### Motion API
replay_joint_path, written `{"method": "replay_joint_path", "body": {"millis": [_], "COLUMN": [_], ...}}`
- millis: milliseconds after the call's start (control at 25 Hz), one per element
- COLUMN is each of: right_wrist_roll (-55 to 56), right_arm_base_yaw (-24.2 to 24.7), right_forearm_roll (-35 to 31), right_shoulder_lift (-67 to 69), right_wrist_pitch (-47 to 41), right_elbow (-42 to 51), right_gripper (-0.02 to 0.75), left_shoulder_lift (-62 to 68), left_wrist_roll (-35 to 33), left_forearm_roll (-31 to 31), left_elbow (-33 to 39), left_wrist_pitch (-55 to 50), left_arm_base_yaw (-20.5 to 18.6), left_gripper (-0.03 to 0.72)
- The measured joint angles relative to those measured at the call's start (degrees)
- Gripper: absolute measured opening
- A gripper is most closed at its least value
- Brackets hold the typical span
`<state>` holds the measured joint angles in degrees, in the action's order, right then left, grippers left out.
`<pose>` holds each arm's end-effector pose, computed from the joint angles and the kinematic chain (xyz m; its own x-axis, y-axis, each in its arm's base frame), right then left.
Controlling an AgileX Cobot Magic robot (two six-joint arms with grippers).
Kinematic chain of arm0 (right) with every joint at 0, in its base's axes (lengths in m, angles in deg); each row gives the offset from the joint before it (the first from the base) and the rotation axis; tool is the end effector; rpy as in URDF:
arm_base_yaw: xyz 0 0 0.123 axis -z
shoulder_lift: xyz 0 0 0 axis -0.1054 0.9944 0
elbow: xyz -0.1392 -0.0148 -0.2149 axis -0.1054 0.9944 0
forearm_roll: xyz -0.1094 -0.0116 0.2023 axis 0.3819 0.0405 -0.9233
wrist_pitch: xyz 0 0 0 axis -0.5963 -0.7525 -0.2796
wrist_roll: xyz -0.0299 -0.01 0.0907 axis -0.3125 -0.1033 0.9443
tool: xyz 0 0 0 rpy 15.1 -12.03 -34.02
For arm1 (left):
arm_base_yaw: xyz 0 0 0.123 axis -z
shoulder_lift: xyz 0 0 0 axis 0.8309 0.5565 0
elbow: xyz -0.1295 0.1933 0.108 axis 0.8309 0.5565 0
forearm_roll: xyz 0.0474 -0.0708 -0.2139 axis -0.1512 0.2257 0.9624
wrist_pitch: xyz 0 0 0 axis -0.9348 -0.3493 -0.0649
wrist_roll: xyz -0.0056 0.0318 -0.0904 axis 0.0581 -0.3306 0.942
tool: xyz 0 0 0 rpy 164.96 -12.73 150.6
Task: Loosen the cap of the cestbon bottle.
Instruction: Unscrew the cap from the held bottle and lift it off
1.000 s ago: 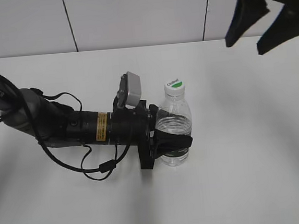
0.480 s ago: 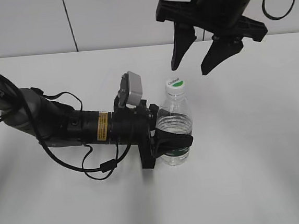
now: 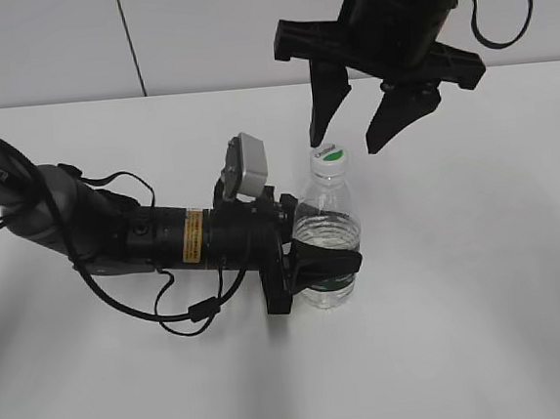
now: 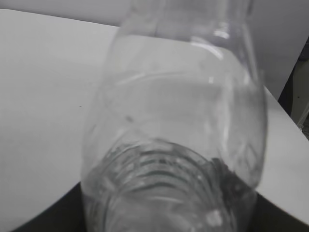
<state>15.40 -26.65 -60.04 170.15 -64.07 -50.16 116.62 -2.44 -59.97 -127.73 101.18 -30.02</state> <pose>0.2860 0.2082 0.2617 -0.9891 -0.0977 -0.1105 -0.1264 0.9473 0.2943 0.2901 -0.2368 0.0662 -0.1476 0.2393 -0.9597 0.9888 0.0138 -0.1486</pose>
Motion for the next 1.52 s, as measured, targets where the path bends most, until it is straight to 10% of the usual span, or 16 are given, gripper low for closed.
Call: {"method": "replay_joint_path", "body": {"millis": [1200, 1520], "right_wrist_roll": [0.92, 0.98], "right_arm_base_yaw": [-2.37, -2.37], "right_forearm_roll": [2.7, 2.9], "right_shoulder_lift": [5.81, 5.81], "right_wrist_pitch": [-0.17, -0.39], "right_elbow": [-3.26, -3.26], "right_gripper": [0.424, 0.312], "left_shoulder_lift": [0.0, 0.0], "left_wrist_roll": [0.0, 0.0], "left_forearm_roll": [0.24, 0.29], "left_elbow": [-0.02, -0.02], "left_wrist_pitch": [-0.16, -0.27], "left_arm_base_yaw": [0.06, 0.06], "left_gripper": [0.366, 0.366]}}
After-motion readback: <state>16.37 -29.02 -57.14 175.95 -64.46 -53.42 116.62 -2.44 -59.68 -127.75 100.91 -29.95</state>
